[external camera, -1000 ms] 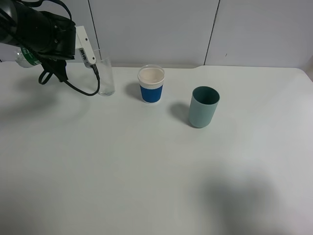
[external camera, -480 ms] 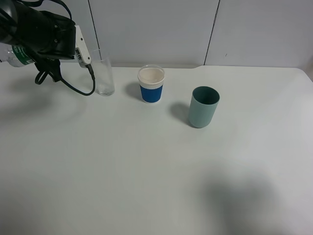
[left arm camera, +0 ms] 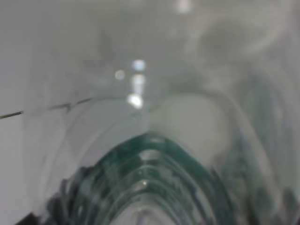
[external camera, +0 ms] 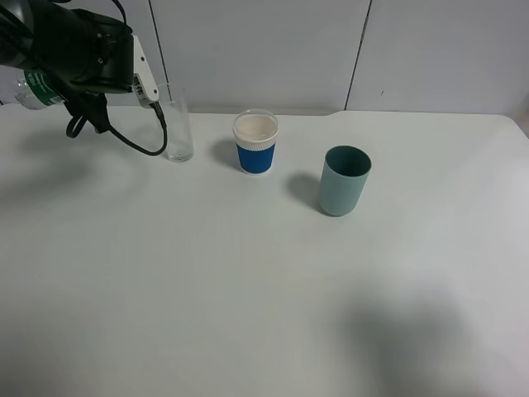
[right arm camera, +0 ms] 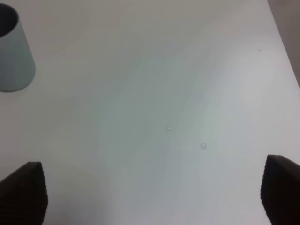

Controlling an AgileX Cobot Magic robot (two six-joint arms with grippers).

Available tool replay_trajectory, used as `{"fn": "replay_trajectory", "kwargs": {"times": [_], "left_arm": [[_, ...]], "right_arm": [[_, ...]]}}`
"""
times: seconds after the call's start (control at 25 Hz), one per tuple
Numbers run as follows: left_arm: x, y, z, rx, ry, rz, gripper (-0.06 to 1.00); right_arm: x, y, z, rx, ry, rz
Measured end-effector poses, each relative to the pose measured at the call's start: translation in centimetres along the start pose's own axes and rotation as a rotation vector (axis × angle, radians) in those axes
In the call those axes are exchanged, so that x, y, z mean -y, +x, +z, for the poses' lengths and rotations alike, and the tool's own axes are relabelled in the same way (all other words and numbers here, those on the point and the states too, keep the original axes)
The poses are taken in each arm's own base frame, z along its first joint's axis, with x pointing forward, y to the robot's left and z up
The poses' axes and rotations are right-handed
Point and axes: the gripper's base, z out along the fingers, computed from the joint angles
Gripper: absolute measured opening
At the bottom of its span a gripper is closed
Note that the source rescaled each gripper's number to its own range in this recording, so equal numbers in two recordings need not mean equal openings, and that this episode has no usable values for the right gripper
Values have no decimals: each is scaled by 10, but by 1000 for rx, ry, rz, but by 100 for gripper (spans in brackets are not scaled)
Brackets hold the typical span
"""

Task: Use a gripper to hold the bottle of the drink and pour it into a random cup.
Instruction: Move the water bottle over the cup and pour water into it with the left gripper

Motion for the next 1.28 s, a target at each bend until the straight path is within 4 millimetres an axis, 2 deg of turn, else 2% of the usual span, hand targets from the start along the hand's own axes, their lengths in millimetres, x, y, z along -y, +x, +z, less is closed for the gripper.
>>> {"fn": "replay_trajectory", "kwargs": {"times": [0.6,1.28], "left_arm": [[8,-15,3,-38,-1,-7,0],[8,-14,3,-55,-7,86,0]], "right_arm": [[0,0,0,0,0,0],[0,0,0,0,0,0]]}}
